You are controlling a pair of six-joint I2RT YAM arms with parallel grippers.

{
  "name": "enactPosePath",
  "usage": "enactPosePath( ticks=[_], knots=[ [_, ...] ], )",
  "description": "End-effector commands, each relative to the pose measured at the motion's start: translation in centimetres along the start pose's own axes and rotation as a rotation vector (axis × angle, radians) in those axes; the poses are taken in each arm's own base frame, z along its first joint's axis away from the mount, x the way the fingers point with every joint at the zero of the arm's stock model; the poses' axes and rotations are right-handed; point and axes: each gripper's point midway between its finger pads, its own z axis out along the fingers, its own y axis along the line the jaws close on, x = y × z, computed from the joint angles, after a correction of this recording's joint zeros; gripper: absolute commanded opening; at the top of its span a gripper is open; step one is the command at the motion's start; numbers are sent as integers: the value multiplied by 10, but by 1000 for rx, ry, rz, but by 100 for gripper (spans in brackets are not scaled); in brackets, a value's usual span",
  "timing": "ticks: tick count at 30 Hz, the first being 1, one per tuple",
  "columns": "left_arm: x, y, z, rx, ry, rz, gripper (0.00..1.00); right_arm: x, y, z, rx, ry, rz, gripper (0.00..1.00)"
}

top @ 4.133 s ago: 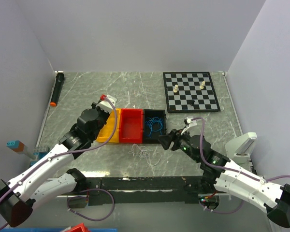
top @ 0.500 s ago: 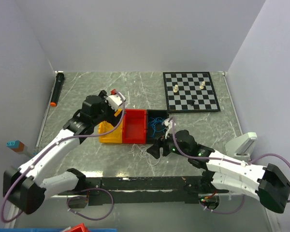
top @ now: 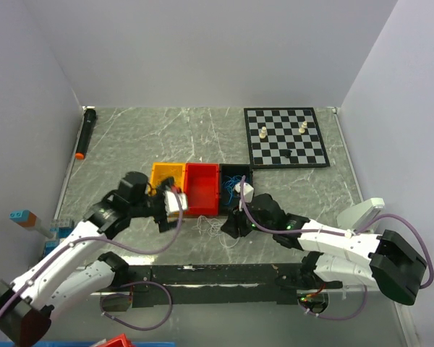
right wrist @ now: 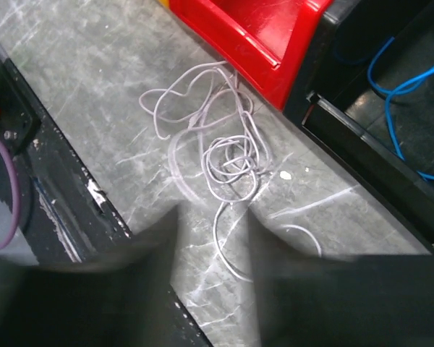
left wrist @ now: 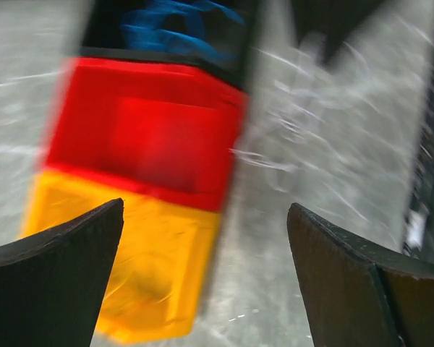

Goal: Untangle the cables

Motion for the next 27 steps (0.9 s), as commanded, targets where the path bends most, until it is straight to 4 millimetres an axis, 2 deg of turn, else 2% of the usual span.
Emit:
enactPosePath(
  ticks=[1, 2, 4, 6, 8, 15, 19, 22, 25, 27],
  knots=[
    [21, -53, 26, 239, -8, 153, 99, -27, 12, 0, -22, -69, -22, 32],
    [27, -60, 31, 270, -1, 176, 99, -31, 13, -2, -18, -81, -22, 20],
    [29, -69, 40, 311, -8, 208, 99, -37, 11, -8, 1, -104, -18, 1],
    [35, -78, 50, 352, -7, 239, 99, -43, 12, -18, 8, -141, -13, 0],
    [36, -76, 62, 332, -21, 254, 99, -48, 16, -27, -11, -175, -11, 0],
    [22, -67, 97, 273, -96, 279, 97, -36, 22, -35, -59, -156, -2, 0],
    [22, -72, 105, 276, -99, 293, 90, -32, 25, -38, -80, -155, 3, 0],
    [24, -82, 106, 318, -97, 293, 88, -39, 26, -47, -79, -190, 2, 0],
    [34, -98, 105, 386, -86, 360, 76, -51, 27, -59, -67, -249, -4, 0],
    [38, -103, 107, 389, -85, 398, 70, -51, 25, -65, -53, -255, -3, 0]
  ],
)
